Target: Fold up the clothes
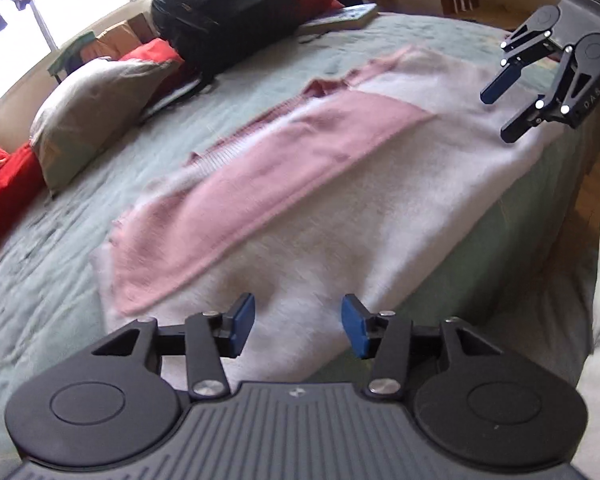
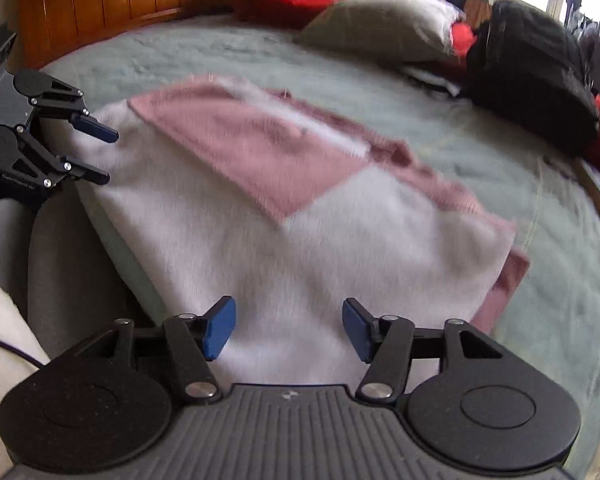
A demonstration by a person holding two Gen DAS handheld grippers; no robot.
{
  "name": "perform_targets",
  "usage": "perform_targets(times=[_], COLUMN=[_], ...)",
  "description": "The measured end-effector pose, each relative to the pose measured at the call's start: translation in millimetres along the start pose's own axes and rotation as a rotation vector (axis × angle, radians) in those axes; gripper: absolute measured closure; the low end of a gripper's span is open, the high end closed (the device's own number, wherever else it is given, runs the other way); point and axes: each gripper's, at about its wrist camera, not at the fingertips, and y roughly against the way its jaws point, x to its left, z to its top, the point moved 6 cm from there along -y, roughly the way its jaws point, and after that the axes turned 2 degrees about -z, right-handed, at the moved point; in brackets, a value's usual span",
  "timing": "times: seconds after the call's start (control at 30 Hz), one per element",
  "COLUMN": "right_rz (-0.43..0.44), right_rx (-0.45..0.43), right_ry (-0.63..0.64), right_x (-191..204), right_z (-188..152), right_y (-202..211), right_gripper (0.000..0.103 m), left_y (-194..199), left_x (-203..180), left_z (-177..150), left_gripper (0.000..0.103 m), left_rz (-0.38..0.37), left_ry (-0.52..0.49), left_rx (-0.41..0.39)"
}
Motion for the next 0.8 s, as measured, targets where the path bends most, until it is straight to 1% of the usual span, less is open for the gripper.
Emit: perform_targets(times=[0.03,0.07,0.1,0.13,0.2,0.23,0.3,0.33,0.37,0.4,0.43,0.47,0.53,0.57,0.63,0.7,0.73,0.8], right_rz=[-0.004,-0.010,-0.016,-0.018,-0.023,-0.022,-0.019,-0.019,-0.032,-0.031,-0.031,-0.030,-0.046,-0.056,-0.050,-0.051,-0.053,-0.066], right_rx=[-0.023,-0.043,-0.062,-0.069,-0.082,-0.067,-0.036,-0.020,0.008,0.008,0.007,0.006,-0.025,-0.052,-0.098,-0.124,-0.125,-0.104], right_ry=[0.003,0.000,-0.002,-0.013,-0.035,-0.062,-0.115,-0.142,-0.167,-0.191,-0.215,-0.238,-0.268,-0.279,-0.315,-0.337,-0.342,-0.357], right_x=[-0.9,-2.1,-3.3,-5.8,-10.9,-15.3,-24.0,-28.4,-34.2,-38.8,-43.4,-47.9,-54.3,-58.2,-65.9,-72.7,-75.6,-82.1], right_z=[8.0,16.5,24.9,30.7,42.0,40.4,37.0,35.2,28.3,23.7,19.1,14.7,18.9,23.8,35.5,44.8,47.0,46.3], right_y=[1.9,2.0,2.1,-2.3,-11.1,-18.0,-31.6,-38.4,-45.6,-46.0,-46.4,-46.6,-38.3,-34.6,-31.9,-35.5,-40.4,-53.3], right_gripper=[0.033,0.032,0.030,0.028,0.019,0.018,0.017,0.016,0.013,0.007,0.006,0.006,0.006,0.005,0.004,0.004,0.004,0.004], left_y=[4.4,8.8,10.2,10.5,1.7,-6.8,-26.3,-38.0,-50.3,-63.5,-70.5,-70.2,-66.0,-63.9,-59.7,-69.4,-75.4,-92.8], left_x=[3.7,7.4,10.6,13.6,18.7,20.8,26.6,30.1,33.7,37.5,41.2,45.8,55.5,60.3,70.1,84.7,92.3,107.4], left_z=[9.1,18.2,26.7,34.8,49.4,56.5,57.5,51.8,44.3,34.8,27.0,27.2,32.7,35.4,40.9,42.6,43.1,35.9], left_gripper=[0.046,0.034,0.025,0.021,0.017,0.016,0.016,0.016,0.016,0.015,0.014,0.013,0.013,0.013,0.010,0.010,0.010,0.010], left_rz=[0.012,0.024,0.021,0.013,-0.029,-0.058,-0.110,-0.127,-0.142,-0.138,-0.139,-0.135,-0.122,-0.116,-0.102,-0.099,-0.098,-0.106], left_ry=[-0.002,-0.004,0.010,0.029,0.095,0.139,0.235,0.284,0.333,0.375,0.402,0.411,0.420,0.424,0.433,0.470,0.491,0.563], left_rx=[-0.021,-0.041,-0.069,-0.099,-0.135,-0.140,-0.126,-0.100,-0.069,-0.028,-0.019,-0.025,-0.040,-0.047,-0.062,-0.053,-0.047,-0.020])
